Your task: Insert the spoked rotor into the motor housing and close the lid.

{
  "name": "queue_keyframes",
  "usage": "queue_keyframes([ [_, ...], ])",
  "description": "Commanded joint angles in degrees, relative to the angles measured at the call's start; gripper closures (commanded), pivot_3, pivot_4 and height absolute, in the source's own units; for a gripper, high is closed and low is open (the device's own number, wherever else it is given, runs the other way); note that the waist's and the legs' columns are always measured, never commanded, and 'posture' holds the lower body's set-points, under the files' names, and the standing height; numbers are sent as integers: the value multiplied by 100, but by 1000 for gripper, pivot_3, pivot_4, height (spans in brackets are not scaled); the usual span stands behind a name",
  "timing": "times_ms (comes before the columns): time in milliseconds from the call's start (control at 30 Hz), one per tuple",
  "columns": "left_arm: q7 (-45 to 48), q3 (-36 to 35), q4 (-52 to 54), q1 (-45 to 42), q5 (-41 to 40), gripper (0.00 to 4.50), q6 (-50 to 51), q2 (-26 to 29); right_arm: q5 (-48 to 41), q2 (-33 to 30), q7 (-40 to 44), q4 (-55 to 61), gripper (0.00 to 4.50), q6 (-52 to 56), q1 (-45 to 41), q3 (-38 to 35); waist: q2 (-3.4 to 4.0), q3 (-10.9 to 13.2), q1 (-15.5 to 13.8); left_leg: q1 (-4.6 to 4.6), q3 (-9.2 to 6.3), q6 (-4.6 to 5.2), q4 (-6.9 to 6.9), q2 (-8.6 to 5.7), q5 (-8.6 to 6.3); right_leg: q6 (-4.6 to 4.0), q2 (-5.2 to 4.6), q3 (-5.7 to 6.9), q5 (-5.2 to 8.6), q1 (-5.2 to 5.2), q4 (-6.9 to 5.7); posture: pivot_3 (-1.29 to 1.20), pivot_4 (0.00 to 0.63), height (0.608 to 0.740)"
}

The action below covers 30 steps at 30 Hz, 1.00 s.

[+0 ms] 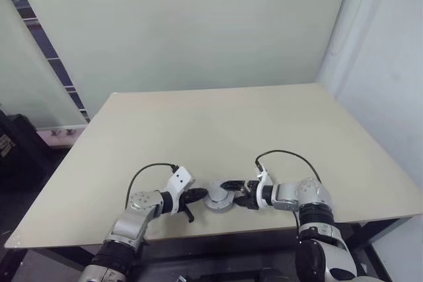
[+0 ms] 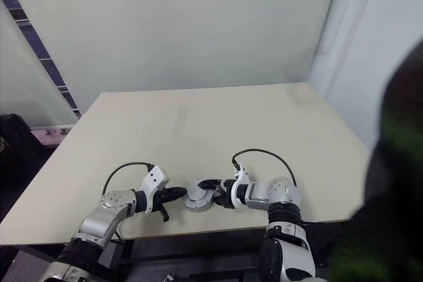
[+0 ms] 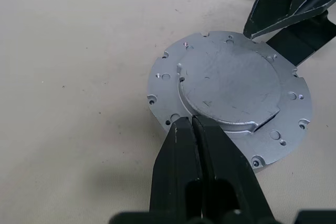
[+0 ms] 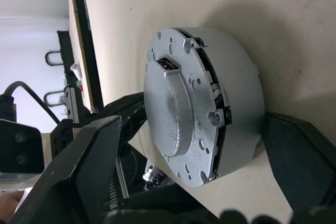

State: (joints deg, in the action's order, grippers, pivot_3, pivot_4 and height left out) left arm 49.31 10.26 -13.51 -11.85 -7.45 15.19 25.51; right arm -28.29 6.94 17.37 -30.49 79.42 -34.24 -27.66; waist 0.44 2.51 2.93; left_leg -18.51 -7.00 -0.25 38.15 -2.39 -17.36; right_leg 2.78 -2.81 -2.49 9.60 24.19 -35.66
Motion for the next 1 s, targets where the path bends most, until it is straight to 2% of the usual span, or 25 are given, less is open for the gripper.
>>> queue_keyframes([
  [33,81,149,80,3,59,4500,48,-30,-268,151,-28,-9,191,-56,-58,-69,0,0,1,0,0,0,0,1,0,0,1,0,0,0,0,0,0,740],
  [100,81,145,80,-3,57,4500,53,-28,-291,170,-69,-40,624,-85,-69,-124,0,0,1,0,0,0,0,2,0,0,1,0,0,0,-1,0,0,740],
  [267,68,137,74,-17,52,4500,56,-26,-341,203,-148,-95,2274,-127,-66,-185,0,-1,16,-2,1,0,-2,2,0,0,2,-1,0,5,-1,0,0,740],
  [400,53,103,85,-15,42,4500,66,-47,-418,222,-204,-72,3219,-118,2,-159,4,-2,32,1,3,0,-3,6,0,0,3,0,0,5,-4,0,0,740],
  [767,-213,-126,208,-15,-8,4500,584,-147,-425,162,-261,-22,3263,-162,76,-28,6,-3,88,1,3,0,-3,8,0,0,5,1,0,5,-4,0,0,740],
  [867,-269,-356,292,-41,-183,3893,701,-187,-426,147,-267,-14,3263,-174,87,7,8,-3,134,1,3,0,-3,6,0,0,4,0,0,4,-3,0,0,740],
  [1000,-331,-958,408,-100,-621,2598,1055,-172,-457,136,-278,15,3263,-173,110,51,7,-3,140,-4,2,0,-9,6,0,1,4,0,0,11,1,0,0,740],
])
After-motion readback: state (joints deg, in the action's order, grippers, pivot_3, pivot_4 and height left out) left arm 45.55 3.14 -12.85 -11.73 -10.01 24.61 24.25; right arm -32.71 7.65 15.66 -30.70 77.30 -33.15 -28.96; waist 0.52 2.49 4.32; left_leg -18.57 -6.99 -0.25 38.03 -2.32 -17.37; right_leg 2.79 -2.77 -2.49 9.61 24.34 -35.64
